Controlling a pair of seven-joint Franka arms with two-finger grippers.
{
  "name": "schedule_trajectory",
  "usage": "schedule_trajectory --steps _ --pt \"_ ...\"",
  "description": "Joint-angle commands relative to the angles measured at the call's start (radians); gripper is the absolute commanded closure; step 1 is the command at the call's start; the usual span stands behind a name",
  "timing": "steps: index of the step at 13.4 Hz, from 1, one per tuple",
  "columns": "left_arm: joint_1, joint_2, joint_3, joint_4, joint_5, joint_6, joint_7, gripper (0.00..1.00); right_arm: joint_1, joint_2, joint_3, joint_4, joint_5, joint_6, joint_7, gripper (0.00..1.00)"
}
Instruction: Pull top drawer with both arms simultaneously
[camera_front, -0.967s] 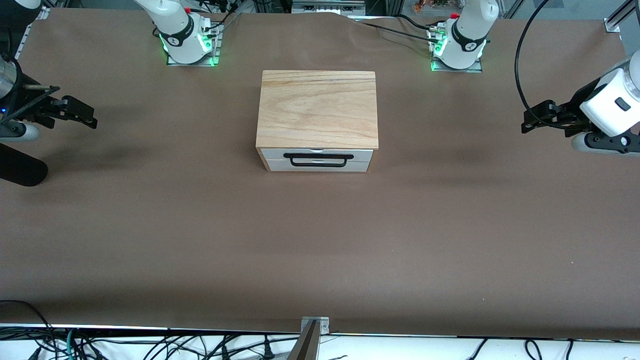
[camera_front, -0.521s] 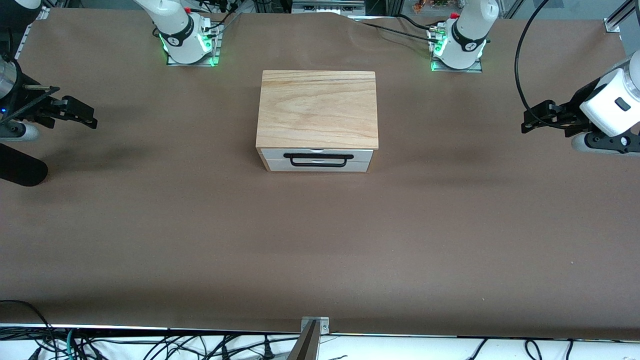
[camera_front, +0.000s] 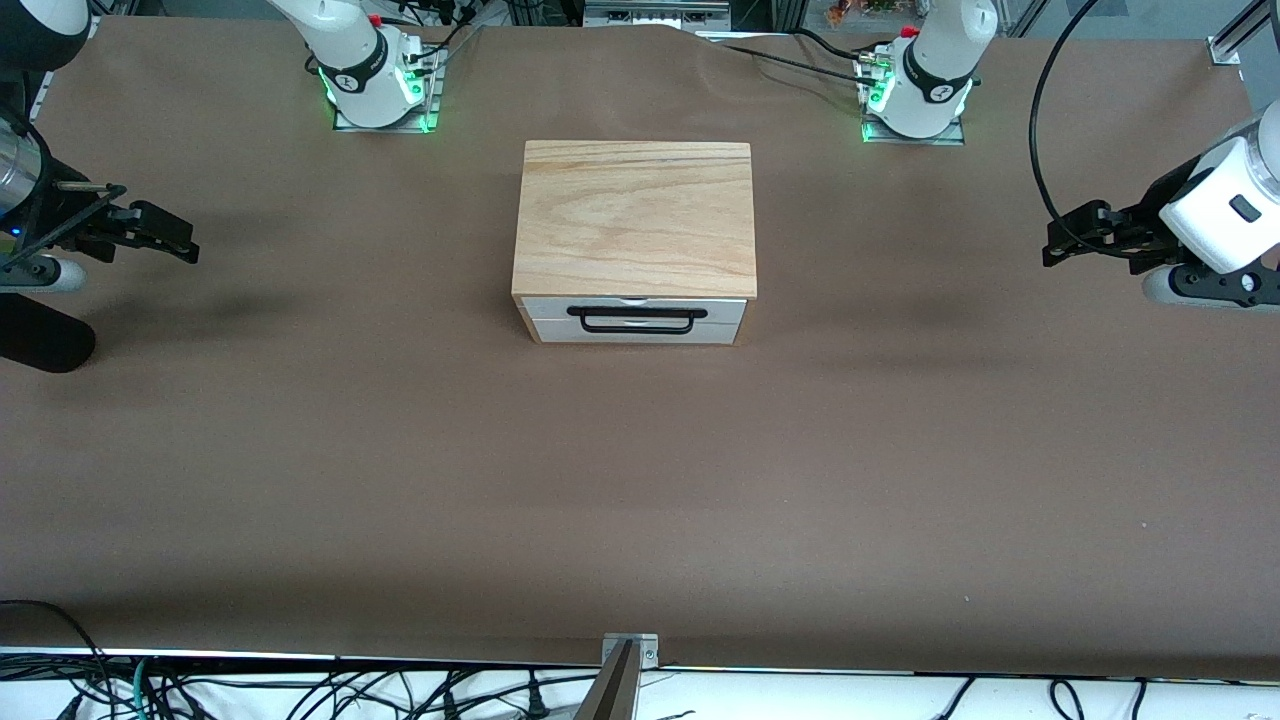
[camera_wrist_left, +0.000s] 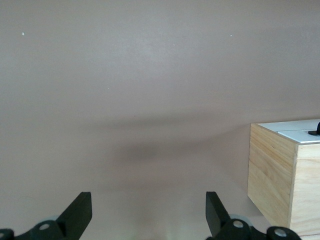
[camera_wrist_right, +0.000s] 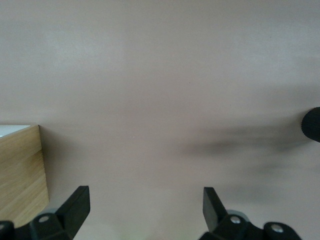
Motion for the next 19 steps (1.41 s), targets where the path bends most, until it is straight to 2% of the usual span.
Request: schedule_trajectory --steps 1,19 --pt "-0.003 -0.001 -0.001 0.005 0.016 0.005 0.015 0.00 -0.004 0.006 0.002 0.025 -0.009 -0.017 -0.001 0.00" --pt "0.000 0.008 -0.001 0.004 0.015 0.007 0.021 0.00 0.010 0.019 0.009 0.025 0.006 -0.023 0.002 0.00"
